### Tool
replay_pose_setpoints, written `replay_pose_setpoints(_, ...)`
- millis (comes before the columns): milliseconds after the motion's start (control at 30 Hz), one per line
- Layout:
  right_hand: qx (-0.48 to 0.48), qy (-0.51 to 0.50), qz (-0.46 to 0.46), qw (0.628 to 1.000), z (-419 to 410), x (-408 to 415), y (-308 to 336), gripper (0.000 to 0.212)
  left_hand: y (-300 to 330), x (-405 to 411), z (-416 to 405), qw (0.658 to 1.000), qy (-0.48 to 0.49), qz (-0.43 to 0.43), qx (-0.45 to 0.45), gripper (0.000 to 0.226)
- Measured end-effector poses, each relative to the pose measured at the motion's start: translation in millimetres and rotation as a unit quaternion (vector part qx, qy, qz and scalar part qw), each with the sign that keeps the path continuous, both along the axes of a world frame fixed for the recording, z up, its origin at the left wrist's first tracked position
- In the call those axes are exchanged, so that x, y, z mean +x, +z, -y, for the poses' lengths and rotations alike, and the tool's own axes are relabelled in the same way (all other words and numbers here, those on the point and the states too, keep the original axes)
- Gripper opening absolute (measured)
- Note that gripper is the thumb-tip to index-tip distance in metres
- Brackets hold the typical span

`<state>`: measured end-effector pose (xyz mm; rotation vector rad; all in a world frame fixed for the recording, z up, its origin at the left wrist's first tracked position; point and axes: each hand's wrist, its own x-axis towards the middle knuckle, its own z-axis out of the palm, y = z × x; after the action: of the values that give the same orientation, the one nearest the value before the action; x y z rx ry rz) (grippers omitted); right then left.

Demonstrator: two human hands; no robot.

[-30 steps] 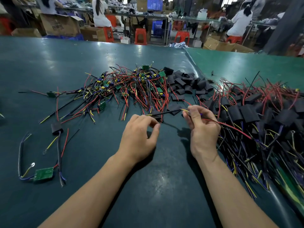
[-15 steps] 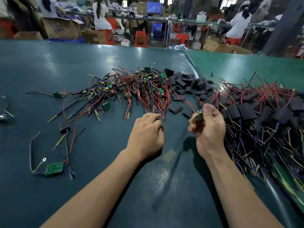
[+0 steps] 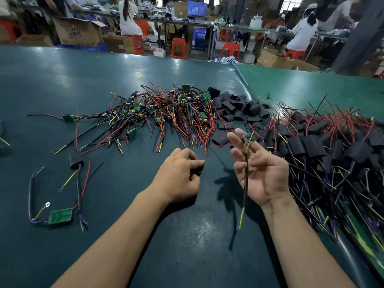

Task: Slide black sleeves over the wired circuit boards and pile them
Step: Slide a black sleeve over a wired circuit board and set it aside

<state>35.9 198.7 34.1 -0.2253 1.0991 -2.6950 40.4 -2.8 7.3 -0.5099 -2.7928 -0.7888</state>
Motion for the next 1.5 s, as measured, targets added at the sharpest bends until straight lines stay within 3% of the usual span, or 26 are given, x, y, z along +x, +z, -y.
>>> replay_pose_setpoints(133, 0.086, -0.048, -0.017, 0.995, 11.4, -5.0, -0.9, 0.028, 1.0, -2.7, 12.6, 0.997, -0.069, 0.02, 0.0, 0.032)
replay_pose_setpoints(367, 0.172, -0.18, -0.013, 0.968, 15.3, -15.6, -10.6, 0.025, 0.1, -3.3, 10.9, 0.997, -0.046, 0.015, 0.067, 0.03)
replay_pose_setpoints(500, 0.156, -0.243, -0.002, 0.957, 12.2, -19.5, -9.9, 0.003, 0.0, -4.5, 12.2, 0.991, -0.001, -0.019, 0.135, 0.037)
replay_pose_setpoints(733, 0.129, -0.278, -0.013, 0.952, 11.1, -25.6, -15.7, 0.004, -3.0, -9.2, 14.9, 0.957, 0.048, -0.018, 0.287, 0.034)
replay_pose_setpoints(867, 0.145, -0.295, -0.046, 0.943, 9.7, -24.2, -15.3, 0.007, -3.7, -8.6, 14.8, 0.954, 0.053, -0.021, 0.296, 0.033)
replay_pose_setpoints(1167, 0.07, -0.266, -0.007, 0.961, 5.3, -19.6, -6.6, 0.012, -1.7, -8.3, 14.9, 0.959, 0.041, -0.006, 0.282, 0.028)
replay_pose_setpoints(1333, 0.129, -0.263, -0.009, 0.956, 9.1, -21.8, -10.9, 0.012, -0.8, -7.0, 14.6, 0.941, 0.035, 0.008, 0.338, 0.033)
replay_pose_setpoints(1500, 0.182, -0.281, -0.02, 0.942, 8.6, -21.9, -15.2, 0.014, -1.1, -6.0, 14.2, 0.942, 0.031, -0.006, 0.334, 0.035)
